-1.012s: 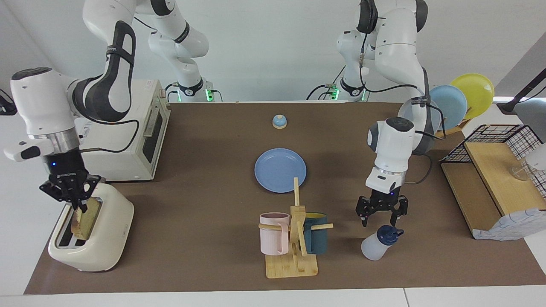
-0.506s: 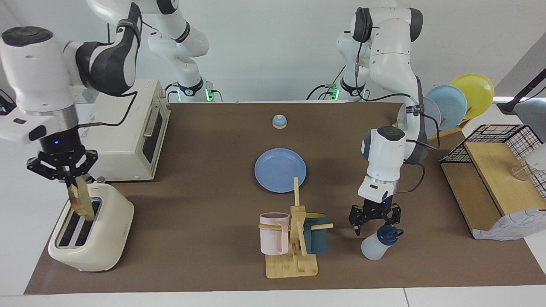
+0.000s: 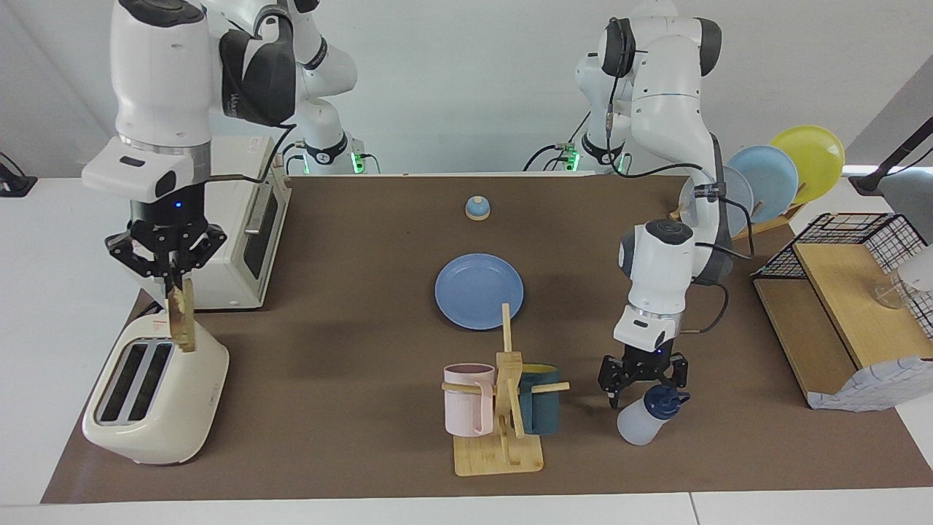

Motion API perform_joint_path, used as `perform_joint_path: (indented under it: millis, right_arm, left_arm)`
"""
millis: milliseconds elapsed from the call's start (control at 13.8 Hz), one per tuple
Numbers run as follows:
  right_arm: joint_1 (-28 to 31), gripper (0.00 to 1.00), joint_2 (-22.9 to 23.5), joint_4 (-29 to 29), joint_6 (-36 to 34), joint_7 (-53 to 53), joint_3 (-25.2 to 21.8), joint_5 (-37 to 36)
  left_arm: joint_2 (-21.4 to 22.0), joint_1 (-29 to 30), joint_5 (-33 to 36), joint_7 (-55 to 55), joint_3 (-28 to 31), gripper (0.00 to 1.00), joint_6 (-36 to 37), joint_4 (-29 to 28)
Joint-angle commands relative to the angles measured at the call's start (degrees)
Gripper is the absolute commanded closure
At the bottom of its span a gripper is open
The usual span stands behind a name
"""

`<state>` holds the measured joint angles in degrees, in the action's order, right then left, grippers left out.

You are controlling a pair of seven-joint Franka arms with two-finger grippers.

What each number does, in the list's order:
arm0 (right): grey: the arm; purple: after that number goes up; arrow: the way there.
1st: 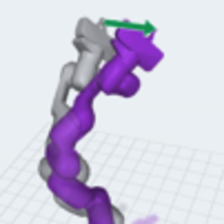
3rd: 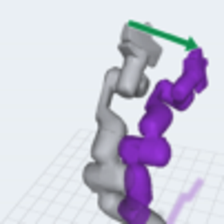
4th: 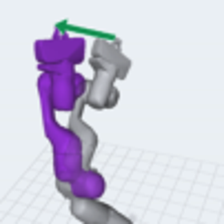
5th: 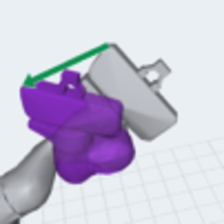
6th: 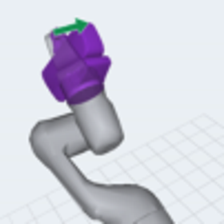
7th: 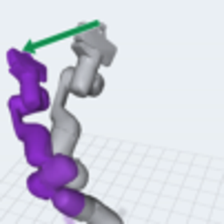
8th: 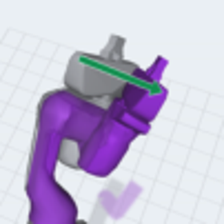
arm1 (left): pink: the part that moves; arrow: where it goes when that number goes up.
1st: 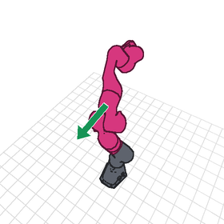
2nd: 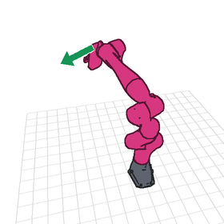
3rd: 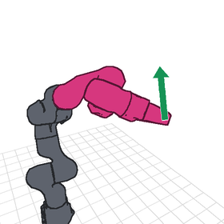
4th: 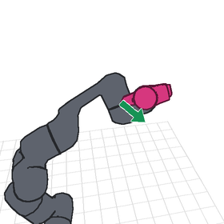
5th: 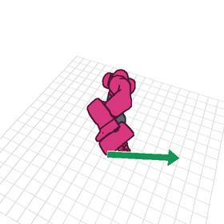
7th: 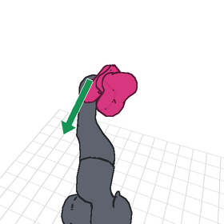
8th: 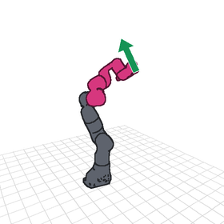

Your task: Put bread on plate and add seasoning

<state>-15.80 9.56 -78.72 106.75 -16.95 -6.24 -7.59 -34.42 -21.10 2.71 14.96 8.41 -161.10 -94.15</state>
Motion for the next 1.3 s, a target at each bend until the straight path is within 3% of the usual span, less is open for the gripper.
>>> perform_joint_path:
  millis: [0,289,434,578,795,1012,1228]
  right_arm:
    - [-3.61,1.0,-2.88,-1.52,-4.6,10.23,0.44,8.09]
    - [-9.4,1.0,-8.23,-11.53,-6.2,26.41,0.53,15.85]
    - [-11.7,1.0,-9.21,-14.17,-2.8,32.04,0.88,20.47]
    - [-12.67,1.0,-12.45,-23.44,7.97,37.84,0.97,27.0]
    - [-16.53,1.0,-14.75,-35.34,23.73,42.33,1.5,27.54]
    - [-22.51,1.0,-11.25,-40.54,38.85,46.3,1.5,28.78]
    - [-25.33,1.0,-6.77,-41.95,47.04,46.22,1.5,28.78]
  left_arm:
    - [-1.53,0.1,0.8,1.3,0.38,0.0,0.44,2.3]
    - [-2.58,0.8,0.45,1.3,0.29,0.0,0.26,3.53]
    - [-2.67,0.89,0.37,1.3,0.29,0.0,-0.61,3.53]
    - [-2.93,0.97,0.19,1.39,0.29,0.0,-0.71,3.62]
    - [-3.19,0.98,0.19,2.44,0.29,0.0,-0.88,4.67]
    - [-3.63,1.5,0.19,2.71,0.29,0.0,-0.88,5.29]
    - [-3.81,1.41,0.28,3.24,0.29,0.0,-1.14,5.29]
